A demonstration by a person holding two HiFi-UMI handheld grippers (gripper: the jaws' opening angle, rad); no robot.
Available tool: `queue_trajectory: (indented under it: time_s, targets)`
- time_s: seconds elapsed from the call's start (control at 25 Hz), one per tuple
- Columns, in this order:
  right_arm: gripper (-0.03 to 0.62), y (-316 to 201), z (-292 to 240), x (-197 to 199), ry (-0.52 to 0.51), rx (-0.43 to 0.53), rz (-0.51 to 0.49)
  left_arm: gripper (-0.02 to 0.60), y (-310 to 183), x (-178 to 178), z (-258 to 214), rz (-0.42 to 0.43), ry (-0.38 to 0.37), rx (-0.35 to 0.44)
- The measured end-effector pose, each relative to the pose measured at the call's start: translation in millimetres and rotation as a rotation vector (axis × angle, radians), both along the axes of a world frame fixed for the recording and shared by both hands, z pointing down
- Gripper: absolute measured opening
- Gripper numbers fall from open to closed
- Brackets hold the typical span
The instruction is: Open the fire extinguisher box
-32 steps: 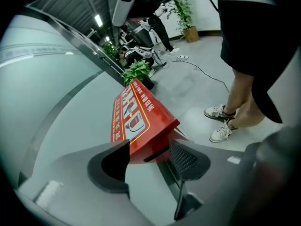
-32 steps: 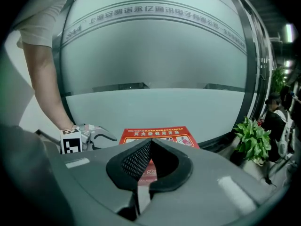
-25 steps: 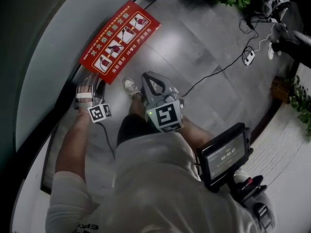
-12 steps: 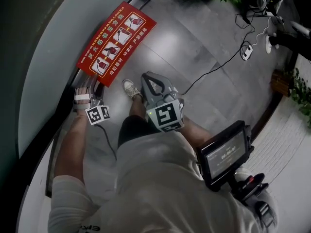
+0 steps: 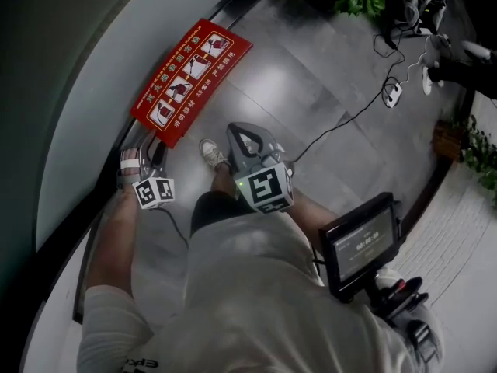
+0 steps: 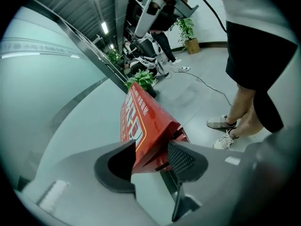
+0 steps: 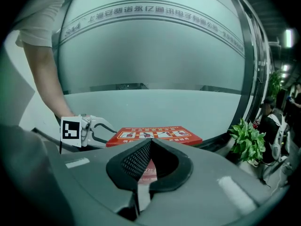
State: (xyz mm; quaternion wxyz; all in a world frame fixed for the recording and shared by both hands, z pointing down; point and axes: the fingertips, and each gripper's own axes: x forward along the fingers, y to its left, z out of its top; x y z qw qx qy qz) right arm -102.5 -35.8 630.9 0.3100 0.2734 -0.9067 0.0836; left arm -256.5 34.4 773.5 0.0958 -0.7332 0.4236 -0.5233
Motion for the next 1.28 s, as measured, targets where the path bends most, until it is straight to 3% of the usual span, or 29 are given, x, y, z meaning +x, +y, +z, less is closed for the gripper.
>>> queue_trajectory:
  time_s: [0.4, 0.6, 0.84, 1.28]
  targets:
    - [0.014, -7, -70, -18, -0.013, 0.013, -0.011, 0.134, -15, -35, -86, -0.054, 0.032, 0.023]
    - [0.014, -1, -121, -17, -0.031, 0.033, -0.022, 0.089, -18, -55, -145, -0.139, 0.056, 0.054]
    - [0.014, -8, -130, -30, -0.044, 0.067, -0.038, 0.083, -27, -79, -144, -0.259, 0.148, 0.02]
    - [0.014, -59, -150, -40, -0.08, 0.131, 0.034, 0.083, -49, -104, -128, -0.398, 0.297, -0.071]
